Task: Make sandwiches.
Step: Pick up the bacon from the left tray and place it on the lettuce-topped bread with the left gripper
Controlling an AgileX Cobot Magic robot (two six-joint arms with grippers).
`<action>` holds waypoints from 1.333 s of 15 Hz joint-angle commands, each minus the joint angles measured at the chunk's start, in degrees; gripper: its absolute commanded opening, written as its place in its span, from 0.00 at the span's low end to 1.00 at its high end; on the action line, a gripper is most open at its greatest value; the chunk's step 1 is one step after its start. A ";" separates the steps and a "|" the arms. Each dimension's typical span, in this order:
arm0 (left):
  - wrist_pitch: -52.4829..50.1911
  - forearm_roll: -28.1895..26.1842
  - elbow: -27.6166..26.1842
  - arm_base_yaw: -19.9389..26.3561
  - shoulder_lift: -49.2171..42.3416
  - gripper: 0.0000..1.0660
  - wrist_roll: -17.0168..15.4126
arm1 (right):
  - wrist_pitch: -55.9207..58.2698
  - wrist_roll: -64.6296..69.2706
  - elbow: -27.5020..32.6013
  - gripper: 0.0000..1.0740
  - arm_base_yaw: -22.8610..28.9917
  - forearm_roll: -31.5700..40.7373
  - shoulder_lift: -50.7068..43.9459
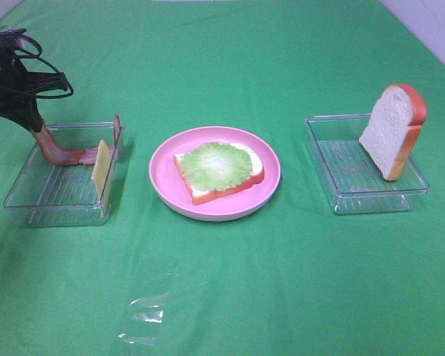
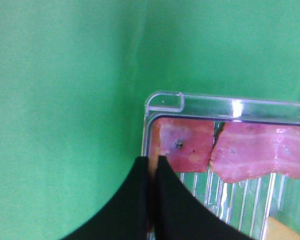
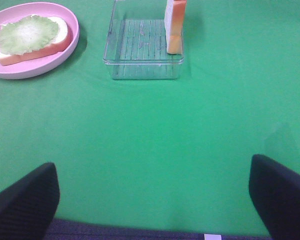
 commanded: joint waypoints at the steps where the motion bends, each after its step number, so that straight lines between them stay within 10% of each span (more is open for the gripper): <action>1: 0.11 -0.74 0.23 -0.23 -1.49 0.00 -0.29 | -0.23 -0.34 0.17 0.92 -0.06 0.11 -1.83; 13: 4.87 -4.24 -0.23 -0.74 -13.92 0.00 -0.29 | -0.23 -0.34 0.17 0.92 -0.06 0.11 -1.83; 20: -3.50 -10.26 -0.23 -16.50 -13.81 0.00 -0.29 | -0.23 -0.34 0.17 0.92 -0.06 0.11 -1.83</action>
